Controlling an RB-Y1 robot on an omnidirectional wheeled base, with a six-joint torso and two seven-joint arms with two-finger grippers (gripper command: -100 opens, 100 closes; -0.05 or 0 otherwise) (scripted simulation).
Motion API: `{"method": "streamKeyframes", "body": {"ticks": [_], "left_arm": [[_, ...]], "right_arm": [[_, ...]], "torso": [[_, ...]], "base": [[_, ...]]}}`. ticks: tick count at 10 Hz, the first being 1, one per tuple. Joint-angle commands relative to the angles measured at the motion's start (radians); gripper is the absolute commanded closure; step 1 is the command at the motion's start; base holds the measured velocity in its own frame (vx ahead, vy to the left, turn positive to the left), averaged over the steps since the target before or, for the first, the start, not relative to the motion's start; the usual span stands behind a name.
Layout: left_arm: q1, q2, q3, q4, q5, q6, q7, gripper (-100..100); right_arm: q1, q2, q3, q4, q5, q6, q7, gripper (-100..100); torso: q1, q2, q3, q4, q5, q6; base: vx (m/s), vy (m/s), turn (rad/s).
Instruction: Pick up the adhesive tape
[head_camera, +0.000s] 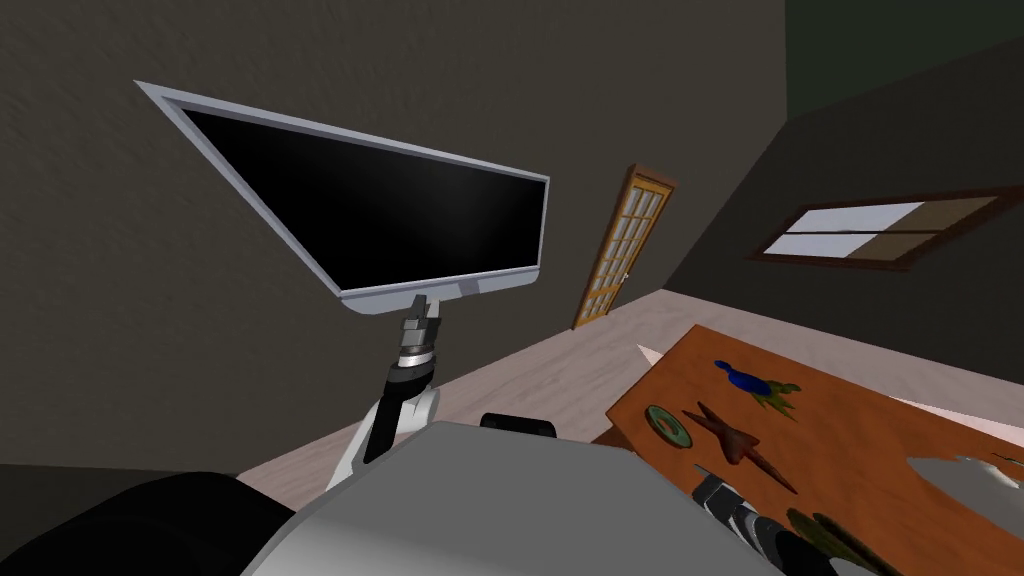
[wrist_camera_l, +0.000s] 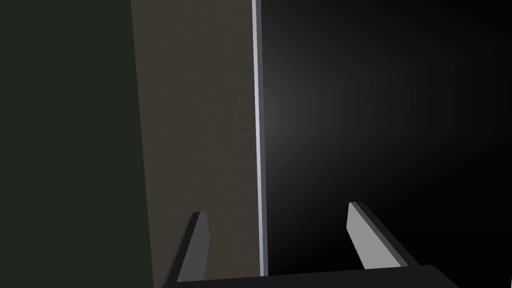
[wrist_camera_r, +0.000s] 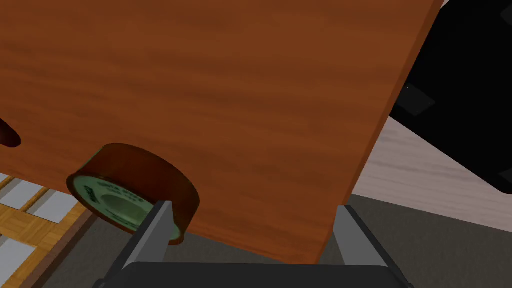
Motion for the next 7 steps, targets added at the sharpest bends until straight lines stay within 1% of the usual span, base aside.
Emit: {"method": "streamKeyframes", "body": {"ticks": [1, 2, 3, 5, 6, 7], "left_arm": [[0.0, 0.0, 0.0, 0.0, 0.0, 0.0, 0.0, 0], [0.0, 0.0, 0.0, 0.0, 0.0, 0.0, 0.0, 0], [0.0, 0.0, 0.0, 0.0, 0.0, 0.0, 0.0, 0], [0.0, 0.0, 0.0, 0.0, 0.0, 0.0, 0.0, 0], [0.0, 0.0, 0.0, 0.0, 0.0, 0.0, 0.0, 0], [0.0, 0.0, 0.0, 0.0, 0.0, 0.0, 0.0, 0]], "right_arm": [[0.002, -0.038, 0.021, 0.047, 0.032, -0.002, 0.032, -100], [-0.001, -0.052, 0.031, 0.072, 0.051, -0.006, 0.057, -100], [-0.001, -0.052, 0.031, 0.081, 0.051, -0.006, 0.057, -100], [-0.004, -0.072, 0.051, 0.14, 0.084, -0.015, 0.101, -100], [-0.007, -0.085, 0.07, 0.188, 0.111, -0.024, 0.139, -100], [-0.008, -0.088, 0.078, 0.207, 0.122, -0.028, 0.155, -100]], "torso": [[0.0, 0.0, 0.0, 0.0, 0.0, 0.0], [0.001, -0.001, 0.0, 0.0, 0.0, 0.0], [0.001, -0.002, -0.001, 0.0, 0.0, 0.0], [0.001, 0.0, 0.0, 0.0, 0.0, 0.0], [0.001, -0.001, 0.0, 0.0, 0.0, 0.0], [0.0, -0.004, -0.002, -0.001, 0.0, 0.0]], "base": [[0.105, 0.028, 0.239], [0.13, 0.026, 0.188], [0.102, 0.014, 0.056], [0.1, 0.025, 0.121], [0.182, 0.009, 0.199], [0.159, 0.014, 0.146]]}}
